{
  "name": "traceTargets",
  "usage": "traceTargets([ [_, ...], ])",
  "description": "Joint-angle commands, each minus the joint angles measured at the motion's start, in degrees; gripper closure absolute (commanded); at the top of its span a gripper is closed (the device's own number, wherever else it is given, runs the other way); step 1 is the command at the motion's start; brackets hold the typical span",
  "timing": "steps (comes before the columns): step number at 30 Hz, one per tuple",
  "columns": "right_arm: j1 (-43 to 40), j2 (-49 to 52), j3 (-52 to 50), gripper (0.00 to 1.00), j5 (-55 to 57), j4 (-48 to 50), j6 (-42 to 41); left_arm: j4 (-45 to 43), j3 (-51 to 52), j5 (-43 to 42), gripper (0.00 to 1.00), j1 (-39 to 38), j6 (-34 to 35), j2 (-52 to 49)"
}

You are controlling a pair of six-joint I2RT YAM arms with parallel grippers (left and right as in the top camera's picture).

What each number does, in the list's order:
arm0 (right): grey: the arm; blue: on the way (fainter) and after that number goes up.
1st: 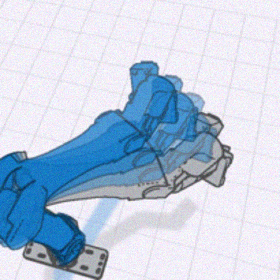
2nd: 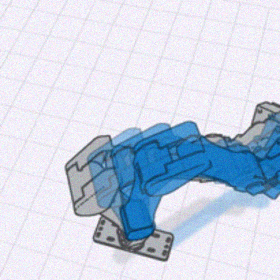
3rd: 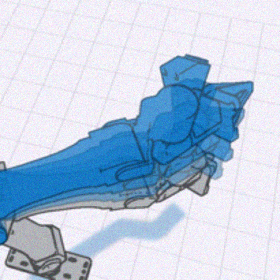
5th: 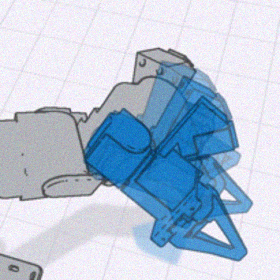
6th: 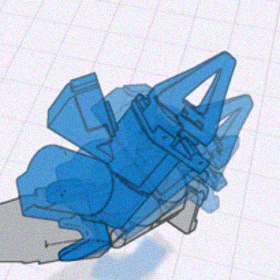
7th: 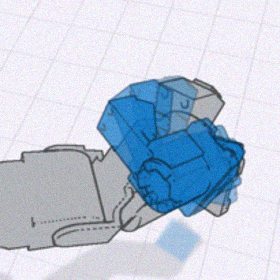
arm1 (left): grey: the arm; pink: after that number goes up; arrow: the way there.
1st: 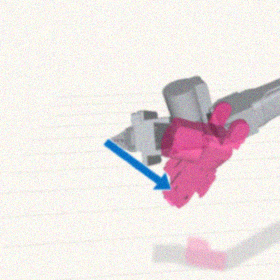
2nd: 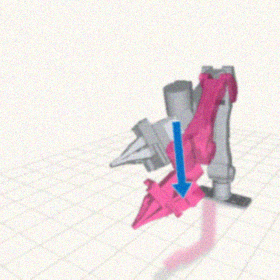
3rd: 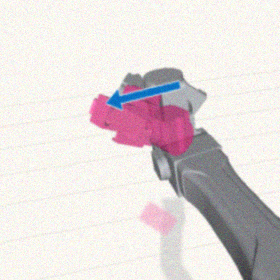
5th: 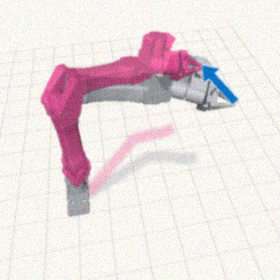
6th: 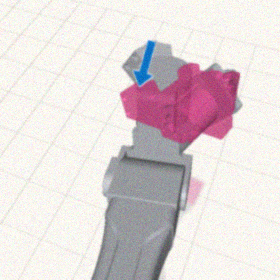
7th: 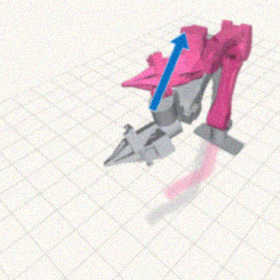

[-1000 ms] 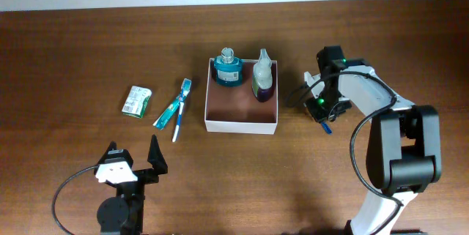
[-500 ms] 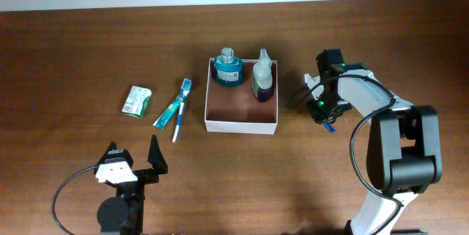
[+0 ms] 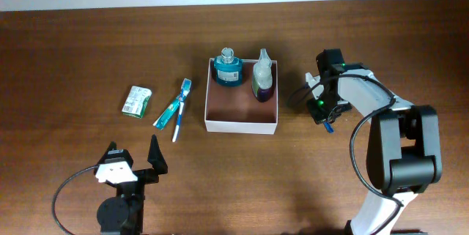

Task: Pack container
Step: 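Lower the right gripper onto the blue razor handle and grasp, then lift the razor and lower it into the box front-right area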

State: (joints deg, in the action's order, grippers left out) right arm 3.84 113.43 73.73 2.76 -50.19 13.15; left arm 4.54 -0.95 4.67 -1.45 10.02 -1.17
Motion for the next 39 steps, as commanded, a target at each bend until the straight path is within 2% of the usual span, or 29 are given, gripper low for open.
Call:
traceTargets([
  [1,-0.1,0.2,3.4,0.96,-0.8,-2.0,-4.0,-0.2,0.4,-0.6,0.01,0.2,-1.1,0.4],
  [6,-0.1,-1.2,10.6,0.96,-2.3,-7.8,-7.1,-0.2,0.4,-0.6,0.01,0.2,-1.1,0.4],
  [16,0.0,-8.2,23.5,0.96,-14.2,-22.9,-7.1,-0.2,0.4,-0.6,0.01,0.2,-1.1,0.4],
  [27,1.5,-20.9,23.6,0.96,-20.6,-24.9,-6.9,-0.2,0.4,-0.6,0.01,0.2,-1.1,0.4],
  [32,7.6,-22.9,23.6,0.96,-20.5,-23.6,-2.9,-0.2,0.4,-0.6,0.01,0.2,-1.1,0.4],
  [39,20.2,-21.3,23.6,0.96,-18.1,-16.0,2.1,-0.2,0.4,-0.6,0.01,0.2,-1.1,0.4],
])
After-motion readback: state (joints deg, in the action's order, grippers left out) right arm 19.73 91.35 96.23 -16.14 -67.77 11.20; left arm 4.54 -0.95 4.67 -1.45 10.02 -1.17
